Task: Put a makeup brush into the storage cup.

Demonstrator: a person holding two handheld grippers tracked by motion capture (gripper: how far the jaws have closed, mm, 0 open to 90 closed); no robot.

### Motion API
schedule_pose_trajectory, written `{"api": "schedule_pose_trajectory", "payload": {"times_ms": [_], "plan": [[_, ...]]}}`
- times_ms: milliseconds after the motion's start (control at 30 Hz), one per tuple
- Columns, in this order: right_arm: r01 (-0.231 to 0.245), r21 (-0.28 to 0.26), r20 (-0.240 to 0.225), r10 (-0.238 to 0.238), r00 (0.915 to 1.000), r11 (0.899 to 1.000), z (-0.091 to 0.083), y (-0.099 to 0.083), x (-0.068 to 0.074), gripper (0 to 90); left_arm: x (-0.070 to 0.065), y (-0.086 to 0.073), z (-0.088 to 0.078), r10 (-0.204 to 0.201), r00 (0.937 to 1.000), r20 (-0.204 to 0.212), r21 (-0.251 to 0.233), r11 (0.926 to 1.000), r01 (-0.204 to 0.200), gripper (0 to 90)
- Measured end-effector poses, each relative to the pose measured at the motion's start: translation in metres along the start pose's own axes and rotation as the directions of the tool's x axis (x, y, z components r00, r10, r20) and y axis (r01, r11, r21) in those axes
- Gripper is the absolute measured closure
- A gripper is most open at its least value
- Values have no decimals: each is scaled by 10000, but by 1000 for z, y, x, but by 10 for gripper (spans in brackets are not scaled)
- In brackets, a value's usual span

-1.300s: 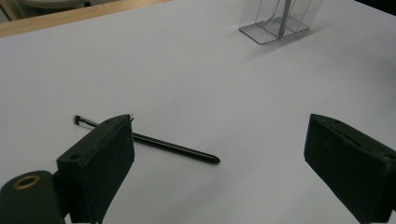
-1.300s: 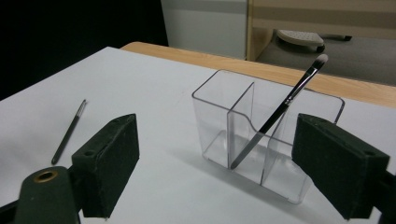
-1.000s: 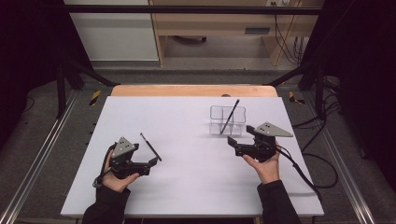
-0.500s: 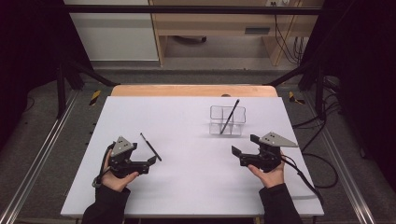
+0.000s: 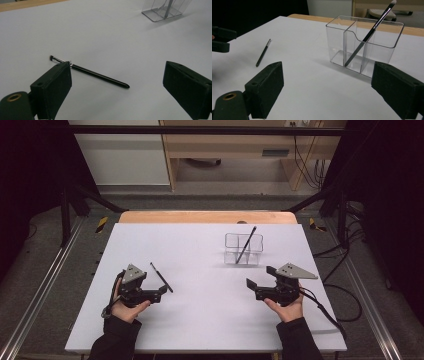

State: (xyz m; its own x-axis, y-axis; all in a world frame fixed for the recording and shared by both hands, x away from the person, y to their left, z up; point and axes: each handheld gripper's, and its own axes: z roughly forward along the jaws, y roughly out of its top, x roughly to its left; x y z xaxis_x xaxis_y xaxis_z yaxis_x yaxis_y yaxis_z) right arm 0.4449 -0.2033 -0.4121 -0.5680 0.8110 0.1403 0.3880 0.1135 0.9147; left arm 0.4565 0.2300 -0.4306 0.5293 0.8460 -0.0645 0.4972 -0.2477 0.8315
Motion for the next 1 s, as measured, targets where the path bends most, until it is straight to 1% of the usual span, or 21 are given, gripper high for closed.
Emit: {"api": "schedule_pose_trajectory", "payload": {"times_ms": [167, 333, 500, 633, 900, 1000], "plan": [[-94, 19, -83, 94, 9999, 10000, 1, -1, 1, 115, 2, 0, 4, -76, 9997, -246, 181, 9998, 81, 83], [-90, 70, -88, 91, 9999, 9999, 2, -1, 2, 115, 4, 0, 10, -227, 9987, -451, 352, 9991, 243, 93], [-120, -49, -95, 120, 9999, 9999, 0, 0, 2, 115, 3, -1, 19, -290, 9979, -573, 621, 9975, 326, 103], [-148, -53, -116, 148, 9998, 9999, 0, 0, 3, 118, 1, -2, 27, -294, 9961, -833, 848, 9957, 365, 111], [-198, -41, -114, 197, 9997, 9998, 1, -1, 3, 121, -1, -4, 39, -353, 9953, -902, 1189, 9918, 459, 128], [-207, -15, -190, 207, 9996, 9998, 2, -1, 4, 120, -3, -5, 44, -371, 9945, -978, 1317, 9900, 498, 142]]}}
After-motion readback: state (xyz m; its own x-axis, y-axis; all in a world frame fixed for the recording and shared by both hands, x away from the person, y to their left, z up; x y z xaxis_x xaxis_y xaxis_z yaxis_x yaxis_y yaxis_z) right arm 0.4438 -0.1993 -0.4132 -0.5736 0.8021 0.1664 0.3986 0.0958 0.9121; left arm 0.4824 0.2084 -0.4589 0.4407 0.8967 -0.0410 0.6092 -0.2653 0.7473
